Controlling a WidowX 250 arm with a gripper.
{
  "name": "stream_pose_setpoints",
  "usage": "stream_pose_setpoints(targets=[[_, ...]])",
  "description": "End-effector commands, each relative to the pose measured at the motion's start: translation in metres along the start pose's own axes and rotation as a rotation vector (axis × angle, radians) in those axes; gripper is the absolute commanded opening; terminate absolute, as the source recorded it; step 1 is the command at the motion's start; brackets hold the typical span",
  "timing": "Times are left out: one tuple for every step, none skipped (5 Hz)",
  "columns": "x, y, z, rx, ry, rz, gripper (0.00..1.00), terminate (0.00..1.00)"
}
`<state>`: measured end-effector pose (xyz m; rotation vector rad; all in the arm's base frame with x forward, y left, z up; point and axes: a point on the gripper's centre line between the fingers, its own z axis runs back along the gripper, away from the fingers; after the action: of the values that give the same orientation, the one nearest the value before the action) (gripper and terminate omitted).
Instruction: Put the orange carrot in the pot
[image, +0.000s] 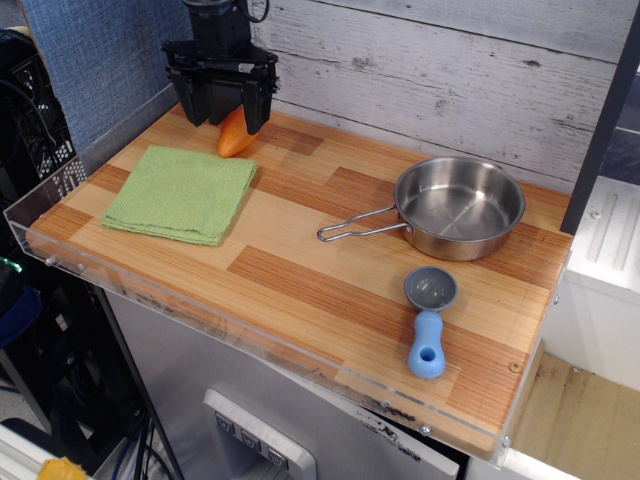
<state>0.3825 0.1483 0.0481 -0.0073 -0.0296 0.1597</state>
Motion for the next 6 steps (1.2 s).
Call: stream_pose_setpoints(targets=[[0.014,-0.012,0.009,0.041,-0.019,-0.042,1.0,0.0],[0.018,-0.009,0.002,0.056,0.013,-0.061,1.0,0.0],[0.021,-0.007,-0.002,0.07,0.041,-0.08,1.0,0.0],[0.023,-0.013,-0.007,0.067,0.056,-0.095,1.0,0.0],[0.024,-0.019,-0.014,0.075,0.077,-0.107,1.0,0.0],[0.024,-0.022,-0.019,0.071,0.092,-0.119,1.0,0.0]])
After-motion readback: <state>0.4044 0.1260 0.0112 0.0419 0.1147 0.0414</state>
